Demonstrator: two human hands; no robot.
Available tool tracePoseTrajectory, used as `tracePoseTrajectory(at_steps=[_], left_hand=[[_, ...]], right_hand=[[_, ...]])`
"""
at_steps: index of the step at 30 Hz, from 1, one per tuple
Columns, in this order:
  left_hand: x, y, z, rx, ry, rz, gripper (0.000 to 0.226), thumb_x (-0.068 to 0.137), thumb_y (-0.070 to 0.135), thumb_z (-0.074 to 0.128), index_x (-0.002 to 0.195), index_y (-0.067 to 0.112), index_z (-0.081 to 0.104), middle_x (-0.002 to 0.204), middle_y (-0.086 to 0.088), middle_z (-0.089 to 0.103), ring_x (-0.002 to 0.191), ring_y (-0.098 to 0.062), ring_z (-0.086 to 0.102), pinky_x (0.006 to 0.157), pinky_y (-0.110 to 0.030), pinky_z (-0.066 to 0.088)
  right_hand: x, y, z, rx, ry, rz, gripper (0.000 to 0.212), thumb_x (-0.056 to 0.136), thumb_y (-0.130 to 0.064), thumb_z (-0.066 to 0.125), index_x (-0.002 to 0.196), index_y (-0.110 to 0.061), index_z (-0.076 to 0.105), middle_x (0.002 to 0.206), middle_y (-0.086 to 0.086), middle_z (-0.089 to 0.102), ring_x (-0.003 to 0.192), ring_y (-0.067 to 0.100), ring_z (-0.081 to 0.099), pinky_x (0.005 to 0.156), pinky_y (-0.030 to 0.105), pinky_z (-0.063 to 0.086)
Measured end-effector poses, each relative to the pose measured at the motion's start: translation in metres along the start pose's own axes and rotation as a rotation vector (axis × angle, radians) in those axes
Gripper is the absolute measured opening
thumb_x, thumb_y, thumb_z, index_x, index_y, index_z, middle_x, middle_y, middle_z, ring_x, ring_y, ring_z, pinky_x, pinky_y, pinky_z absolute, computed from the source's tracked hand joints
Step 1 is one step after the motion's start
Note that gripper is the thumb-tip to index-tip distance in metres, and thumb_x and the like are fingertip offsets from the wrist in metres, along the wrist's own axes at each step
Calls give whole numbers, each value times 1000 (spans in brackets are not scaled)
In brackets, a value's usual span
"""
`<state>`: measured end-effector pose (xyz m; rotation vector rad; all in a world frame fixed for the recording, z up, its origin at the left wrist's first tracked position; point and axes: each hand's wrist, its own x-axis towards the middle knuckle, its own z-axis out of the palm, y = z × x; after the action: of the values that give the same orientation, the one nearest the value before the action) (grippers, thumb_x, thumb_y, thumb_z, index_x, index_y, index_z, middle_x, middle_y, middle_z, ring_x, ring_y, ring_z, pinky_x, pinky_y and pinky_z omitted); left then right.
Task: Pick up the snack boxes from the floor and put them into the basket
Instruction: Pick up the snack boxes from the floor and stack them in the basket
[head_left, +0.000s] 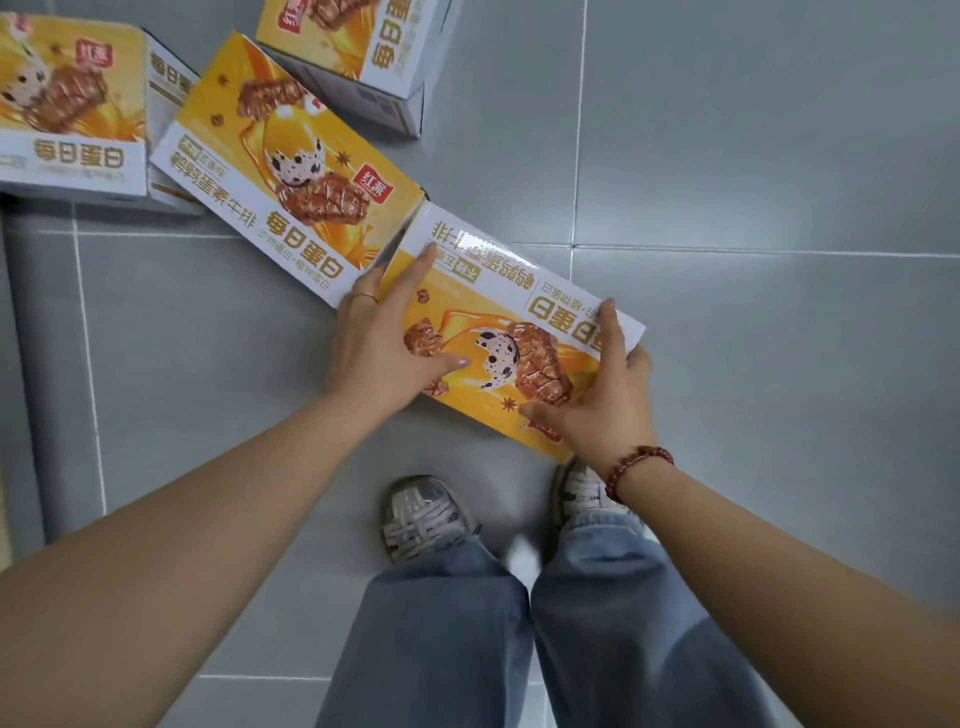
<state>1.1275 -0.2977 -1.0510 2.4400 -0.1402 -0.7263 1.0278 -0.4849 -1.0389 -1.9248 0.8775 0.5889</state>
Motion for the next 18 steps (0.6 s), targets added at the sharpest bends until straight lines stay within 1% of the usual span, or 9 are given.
tracePoseTrajectory(at_steps=[2,5,8,9,10,12,14,16,18], left_hand=[[-13,23,-24,-29,46,6,105,55,40,87,141,48,27,147,-14,28,135,-30,30,110,-44,33],[-38,62,-76,-64,96,59,106,56,35,88,141,48,27,147,-11,31,137,-26,30,110,-44,33],[-70,108,-144,-100,169,115,109,55,35,88,141,49,24,149,-8,31,138,-22,30,112,-41,31],[-81,124,-168,-110,204,127,109,55,33,88,141,48,24,148,-7,32,136,-20,32,112,-35,30],[-94,140,-192,-110,251,138,109,55,30,89,141,47,24,146,-3,34,134,-16,33,110,-25,28],[-122,174,-244,-101,345,153,107,57,27,88,140,47,24,136,8,36,126,-5,33,100,-3,19],[-151,210,-301,-104,440,171,105,58,26,88,139,48,24,132,10,37,123,-3,34,93,4,16],[-185,242,-355,-102,532,202,104,58,23,87,139,46,26,131,11,38,120,-1,38,93,4,19],[-224,270,-405,-94,614,215,104,59,26,87,139,50,25,129,16,37,121,-5,39,99,-11,28]], right_hand=[[-11,-26,-27,-60,-4,-47,128,57,-24,89,149,-36,1,145,7,19,130,22,38,105,28,32],[-36,-74,-76,-173,-20,-106,128,56,-30,89,147,-41,-1,144,6,20,125,25,43,101,36,40],[-74,-137,-125,-246,-17,-209,129,56,-32,89,147,-43,-2,144,9,21,124,28,45,101,38,41],[-88,-160,-142,-257,-18,-252,129,56,-32,89,147,-42,-2,144,9,21,125,29,44,102,37,40],[-103,-183,-159,-266,-20,-295,129,56,-32,89,147,-41,-1,144,8,21,126,28,43,103,37,38],[-140,-235,-191,-277,-15,-383,129,55,-32,90,148,-41,0,145,7,21,127,27,42,104,34,37],[-178,-290,-221,-296,8,-482,129,55,-32,90,148,-41,0,144,5,22,126,24,42,101,31,38],[-221,-341,-251,-329,38,-574,129,55,-32,89,148,-41,0,141,4,24,123,22,43,96,28,39],[-268,-391,-276,-360,66,-678,129,55,-32,89,147,-42,0,139,2,26,117,19,45,89,25,39]])
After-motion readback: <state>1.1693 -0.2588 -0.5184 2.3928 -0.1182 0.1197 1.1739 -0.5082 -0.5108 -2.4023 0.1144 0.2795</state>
